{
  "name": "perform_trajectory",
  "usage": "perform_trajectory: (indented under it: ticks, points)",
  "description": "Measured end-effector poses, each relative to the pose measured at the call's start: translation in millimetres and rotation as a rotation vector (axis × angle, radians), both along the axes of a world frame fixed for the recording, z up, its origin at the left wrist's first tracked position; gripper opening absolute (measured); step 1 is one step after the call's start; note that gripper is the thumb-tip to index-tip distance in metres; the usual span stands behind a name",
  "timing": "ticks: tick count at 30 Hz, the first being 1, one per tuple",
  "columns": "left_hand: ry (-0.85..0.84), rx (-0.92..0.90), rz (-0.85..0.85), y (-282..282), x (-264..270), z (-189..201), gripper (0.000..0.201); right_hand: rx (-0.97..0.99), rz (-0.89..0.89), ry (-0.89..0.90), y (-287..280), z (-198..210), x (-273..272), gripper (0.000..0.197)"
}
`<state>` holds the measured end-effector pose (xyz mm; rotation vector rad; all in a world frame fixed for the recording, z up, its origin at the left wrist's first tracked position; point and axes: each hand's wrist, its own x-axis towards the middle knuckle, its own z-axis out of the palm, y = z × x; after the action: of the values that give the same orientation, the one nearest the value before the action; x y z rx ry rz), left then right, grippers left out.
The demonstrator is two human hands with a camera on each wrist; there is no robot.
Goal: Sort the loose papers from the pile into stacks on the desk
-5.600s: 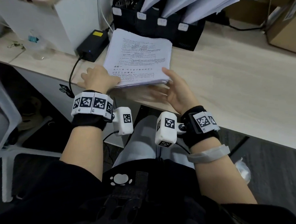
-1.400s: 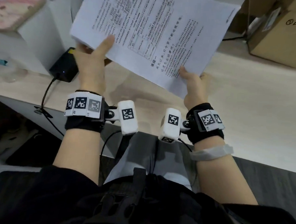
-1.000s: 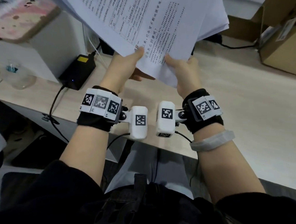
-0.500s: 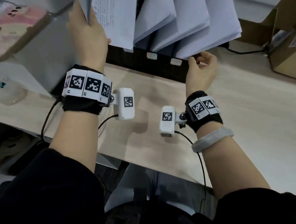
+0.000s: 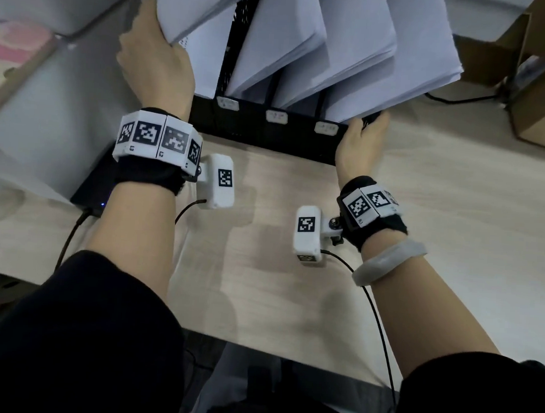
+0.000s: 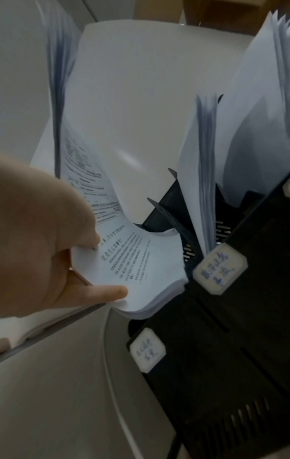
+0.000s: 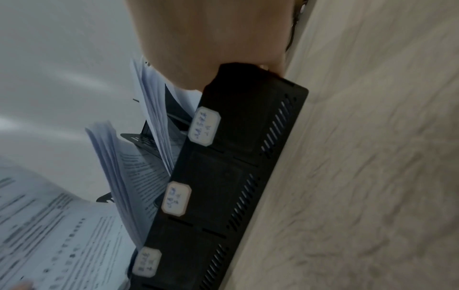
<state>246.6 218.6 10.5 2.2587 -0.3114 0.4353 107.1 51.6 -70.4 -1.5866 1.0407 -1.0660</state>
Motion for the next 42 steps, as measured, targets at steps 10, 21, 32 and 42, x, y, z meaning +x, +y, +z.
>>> perform_trajectory:
  ticks: [10,21,32,42]
  points:
    - [-0.006,0.100,0.040,-21,28,-1,0.047,0.024,0.030,-0.096,1,-3,2,0.053]
    - [0.115,0.197,-0.068,-30,41,-18,0.036,0.038,0.054,-0.134,3,-4,1,0.058]
    - [0.143,0.182,-0.148,-37,33,-20,0.034,0.018,0.067,-0.084,-1,-8,-2,0.052]
    - [0.153,-0.028,-0.236,-24,8,-19,0.052,0.023,0.107,-0.032,-4,-7,-3,0.051]
